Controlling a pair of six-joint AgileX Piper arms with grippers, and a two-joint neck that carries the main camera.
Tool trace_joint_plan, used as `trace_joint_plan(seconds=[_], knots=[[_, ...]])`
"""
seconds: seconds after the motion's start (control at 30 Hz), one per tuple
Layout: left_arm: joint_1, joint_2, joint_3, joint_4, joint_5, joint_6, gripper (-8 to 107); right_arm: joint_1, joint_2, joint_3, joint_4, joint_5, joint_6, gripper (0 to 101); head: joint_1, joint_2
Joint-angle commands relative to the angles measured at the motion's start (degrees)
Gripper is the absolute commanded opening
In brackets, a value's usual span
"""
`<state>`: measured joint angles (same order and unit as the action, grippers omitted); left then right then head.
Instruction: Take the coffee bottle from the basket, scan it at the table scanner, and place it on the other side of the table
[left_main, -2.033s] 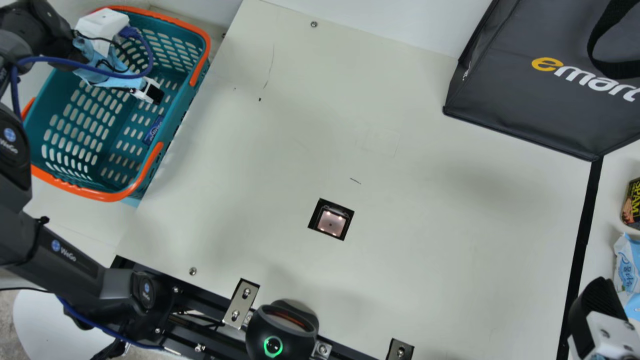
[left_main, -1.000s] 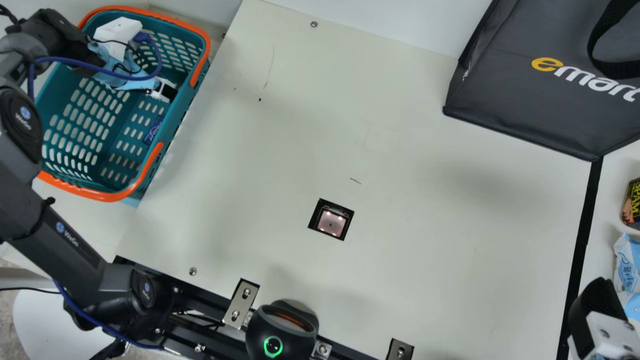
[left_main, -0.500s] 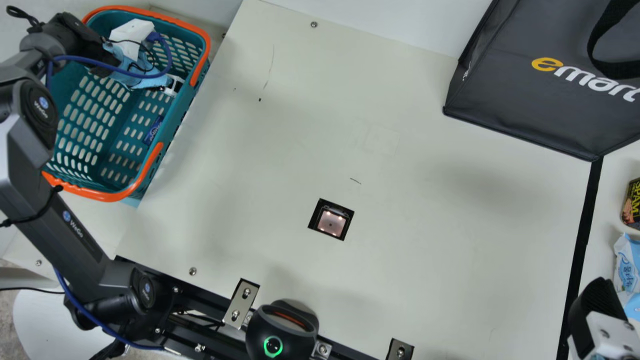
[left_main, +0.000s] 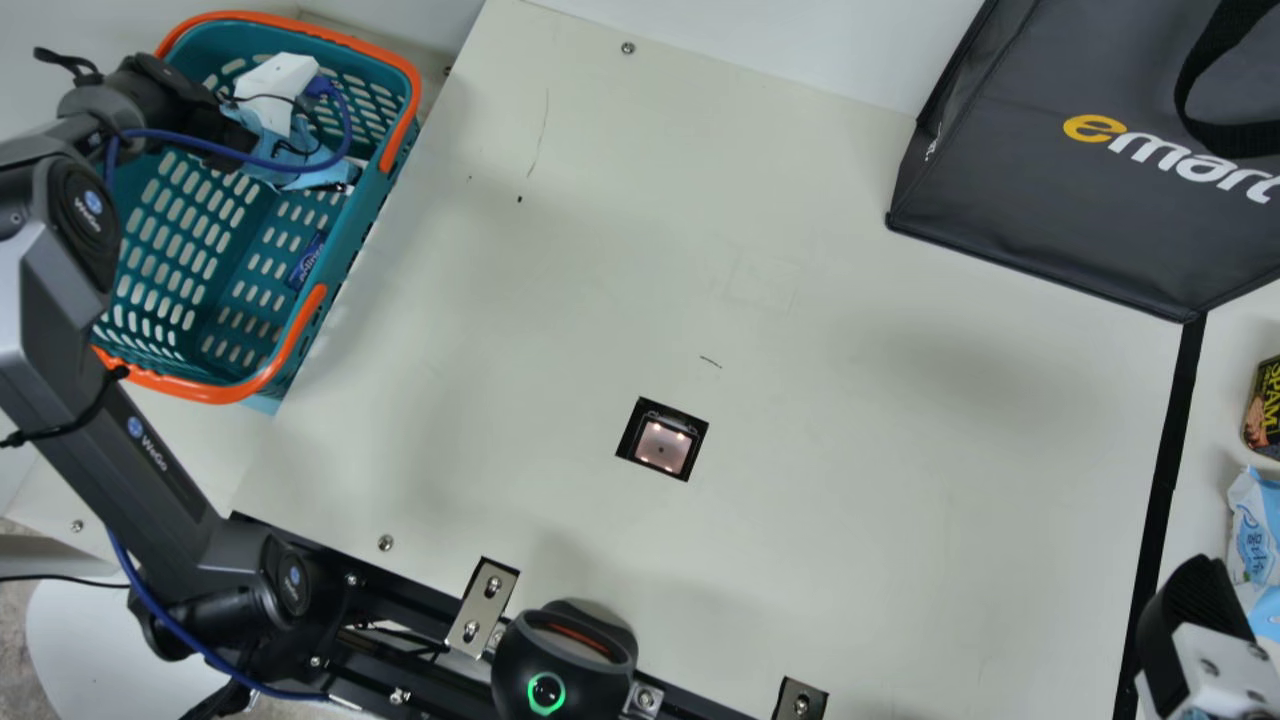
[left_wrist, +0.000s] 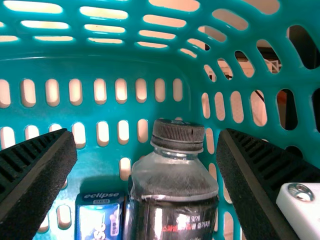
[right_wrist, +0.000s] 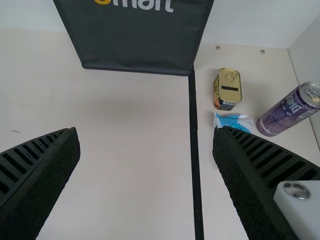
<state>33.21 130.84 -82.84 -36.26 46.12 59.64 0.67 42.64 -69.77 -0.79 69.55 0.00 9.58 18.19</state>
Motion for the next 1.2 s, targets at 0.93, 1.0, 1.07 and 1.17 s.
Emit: trace_joint_plan(seconds=[0.93,1.0,1.07,1.17], knots=[[-1.4,0.2,5.1,3.4,-10.0,-1.3,90,0.0,0.0,0.0,0.0,-0.1,0.0,95,-1.7,0.2],[-1.4,0.0,5.2,3.9,-10.6,-2.3,90,0.0,0.0,0.0,0.0,-0.1,0.0,95,-1.7,0.2],[-1.3,-0.1,5.3,4.3,-10.8,-3.4,90,0.0,0.0,0.0,0.0,-0.1,0.0,95,-1.7,0.2],[-1.3,-0.1,5.2,5.2,-10.8,-5.5,90,0.0,0.0,0.0,0.0,-0.1,0.0,95,-1.7,0.2]])
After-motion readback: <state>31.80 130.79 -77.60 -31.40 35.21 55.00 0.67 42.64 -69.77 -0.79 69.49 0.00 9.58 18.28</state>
